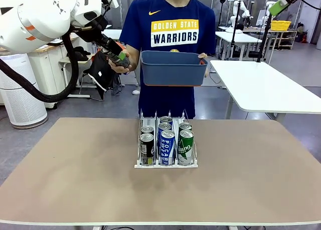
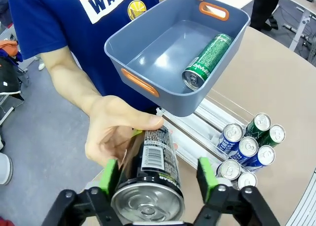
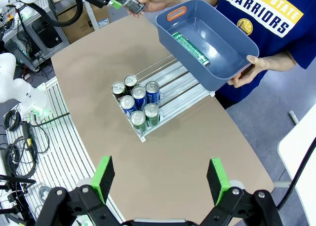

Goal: Fill the beverage cans into the dispenser.
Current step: Pick up the Pepsi coke handed by the human.

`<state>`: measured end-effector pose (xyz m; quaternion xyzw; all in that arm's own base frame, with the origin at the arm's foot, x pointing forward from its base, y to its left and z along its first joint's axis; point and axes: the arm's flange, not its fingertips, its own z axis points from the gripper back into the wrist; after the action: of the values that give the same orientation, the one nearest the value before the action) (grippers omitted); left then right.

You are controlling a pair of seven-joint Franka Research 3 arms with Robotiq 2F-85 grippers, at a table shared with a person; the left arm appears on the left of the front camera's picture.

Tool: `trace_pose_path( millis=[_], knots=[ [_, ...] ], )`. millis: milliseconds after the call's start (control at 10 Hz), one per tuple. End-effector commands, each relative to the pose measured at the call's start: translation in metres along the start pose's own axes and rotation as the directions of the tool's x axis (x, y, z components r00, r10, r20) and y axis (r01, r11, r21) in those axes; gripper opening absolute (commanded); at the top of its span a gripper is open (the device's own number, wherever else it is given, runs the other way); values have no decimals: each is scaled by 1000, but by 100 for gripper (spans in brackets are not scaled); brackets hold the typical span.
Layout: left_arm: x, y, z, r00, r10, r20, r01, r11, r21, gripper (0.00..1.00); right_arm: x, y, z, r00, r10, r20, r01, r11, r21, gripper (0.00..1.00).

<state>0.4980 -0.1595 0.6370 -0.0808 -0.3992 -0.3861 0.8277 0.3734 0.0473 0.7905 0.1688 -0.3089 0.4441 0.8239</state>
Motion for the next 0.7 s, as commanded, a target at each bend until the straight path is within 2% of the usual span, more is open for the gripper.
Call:
trace_pose_path(
  millis=[0,100,200,600],
  knots=[
    [0,-2,5,999,7,-35,-6,1000,9,0,0,0,-1,1000,0,0,0,1000,1,100],
    [-1,-1,6,999,10,-36,-10,1000,11,34,0,0,-1,1000,0,0,0,1000,1,100],
    [-2,-2,6,999,15,-40,-15,1000,20,0,0,0,-1,1000,0,0,0,1000,1,100],
    [-2,-4,10,998,21,-57,-19,999,46,0,0,0,-1,1000,0,0,0,1000,1,100]
  ],
)
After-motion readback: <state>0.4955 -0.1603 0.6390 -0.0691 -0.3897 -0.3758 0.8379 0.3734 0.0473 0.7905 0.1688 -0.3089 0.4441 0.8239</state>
